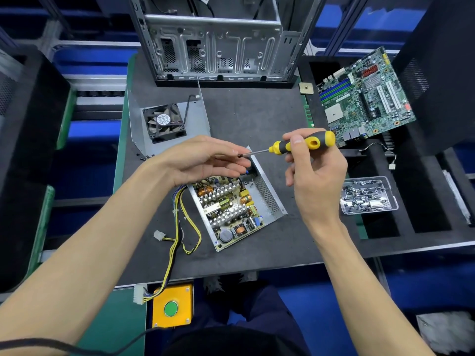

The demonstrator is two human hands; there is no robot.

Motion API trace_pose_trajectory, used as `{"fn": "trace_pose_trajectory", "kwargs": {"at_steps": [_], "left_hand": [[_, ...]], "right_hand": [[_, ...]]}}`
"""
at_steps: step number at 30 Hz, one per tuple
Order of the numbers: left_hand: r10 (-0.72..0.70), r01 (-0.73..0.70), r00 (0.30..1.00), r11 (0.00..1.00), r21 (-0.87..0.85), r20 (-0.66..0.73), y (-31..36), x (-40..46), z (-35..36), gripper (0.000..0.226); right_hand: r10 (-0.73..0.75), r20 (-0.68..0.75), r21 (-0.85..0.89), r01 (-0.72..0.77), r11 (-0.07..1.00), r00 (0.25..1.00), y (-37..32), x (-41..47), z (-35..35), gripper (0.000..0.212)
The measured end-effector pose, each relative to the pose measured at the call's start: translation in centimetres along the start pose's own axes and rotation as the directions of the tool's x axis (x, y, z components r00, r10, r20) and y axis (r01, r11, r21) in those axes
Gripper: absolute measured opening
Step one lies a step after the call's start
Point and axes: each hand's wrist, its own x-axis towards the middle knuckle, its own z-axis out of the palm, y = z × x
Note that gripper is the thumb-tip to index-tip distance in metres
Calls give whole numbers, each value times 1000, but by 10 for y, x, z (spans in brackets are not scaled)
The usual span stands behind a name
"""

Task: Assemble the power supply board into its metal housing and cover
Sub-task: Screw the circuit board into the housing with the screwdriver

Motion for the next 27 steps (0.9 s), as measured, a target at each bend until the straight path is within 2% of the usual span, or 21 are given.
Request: {"fn": "trace_pose_trajectory", "kwargs": {"at_steps": [2,3,5,6,8,10,13,19,22,27], "left_hand": [[-4,6,999,999,42,-42,1,0,-3,22],[6,4,994,996,89,-105,1,1,-5,23],[85,2,957,954,298,-279,-1,6,-10,21],[142,22,928,902,432,-344,-2,10,-11,20],[202,70,913,778,624,-354,-3,18,-12,17],[160,95,947,691,716,-280,-3,26,-9,19],[-1,170,974,661,731,-226,-1,37,-5,29],[-190,308,951,664,681,-245,6,53,-3,56],[-210,357,934,608,709,-291,7,58,2,54],[-220,400,916,566,721,-335,4,66,9,37]], "right_hand": [[-4,-14,5,4,1000,1000,-1,0,-2,12],[-4,-27,11,4,1000,1000,-1,0,-3,12],[9,-57,30,-7,1000,998,0,0,-6,13],[19,-66,33,-17,999,998,1,-1,-8,14],[38,-69,19,-37,999,997,4,-4,-11,15],[61,-66,12,-61,998,996,8,-7,-13,16],[69,-67,6,-69,998,995,11,-12,-13,17],[82,-63,6,-82,997,995,13,-14,-16,20],[86,-63,3,-87,996,994,13,-15,-16,20],[94,-67,12,-93,996,993,14,-14,-15,19]]}}
